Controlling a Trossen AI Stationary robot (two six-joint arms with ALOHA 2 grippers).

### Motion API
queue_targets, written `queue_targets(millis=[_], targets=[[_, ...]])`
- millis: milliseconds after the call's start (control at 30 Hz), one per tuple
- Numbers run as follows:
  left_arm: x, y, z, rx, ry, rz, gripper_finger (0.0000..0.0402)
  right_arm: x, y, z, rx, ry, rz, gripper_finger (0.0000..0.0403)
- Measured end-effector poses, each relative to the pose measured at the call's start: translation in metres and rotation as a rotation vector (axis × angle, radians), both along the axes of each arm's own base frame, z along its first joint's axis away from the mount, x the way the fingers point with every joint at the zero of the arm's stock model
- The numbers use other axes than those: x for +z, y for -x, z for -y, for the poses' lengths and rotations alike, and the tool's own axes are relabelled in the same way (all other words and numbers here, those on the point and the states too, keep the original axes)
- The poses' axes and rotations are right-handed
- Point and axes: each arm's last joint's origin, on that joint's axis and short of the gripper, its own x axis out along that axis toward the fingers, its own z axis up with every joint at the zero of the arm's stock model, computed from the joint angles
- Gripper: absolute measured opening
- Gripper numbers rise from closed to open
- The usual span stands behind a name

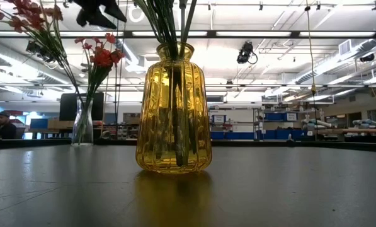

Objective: Sort flowers into vase by color
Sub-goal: Adjust the orange flowers

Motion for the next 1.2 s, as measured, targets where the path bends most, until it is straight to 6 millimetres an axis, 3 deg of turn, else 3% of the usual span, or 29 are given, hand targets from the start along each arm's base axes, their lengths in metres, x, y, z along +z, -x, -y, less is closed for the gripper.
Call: queue_targets(millis=[167, 500, 733, 900, 1200], targets=[[0.025, 0.012, 0.009, 0.048, -0.058, -0.115, 0.0302, 0.000, 0.000, 0.000, 0.000, 0.000, 0.000, 0.0176], [0.077, 0.042, 0.040, 0.073, -0.065, -0.056, 0.0299, 0.000, 0.000, 0.000, -0.001, 0.000, 0.000, 0.0176], [0.068, 0.068, 0.065, 0.164, 0.148, -0.204, 0.0252, 0.000, 0.000, 0.000, 0.000, 0.000, 0.000, 0.0176], [0.060, 0.073, 0.071, 0.163, 0.227, -0.250, 0.0199, 0.000, 0.000, 0.000, 0.000, 0.000, 0.000, 0.0176], [0.073, 0.088, 0.081, 0.281, 0.304, -0.381, 0.0096, 0.000, 0.000, 0.000, 0.000, 0.000, 0.000, 0.0176]])
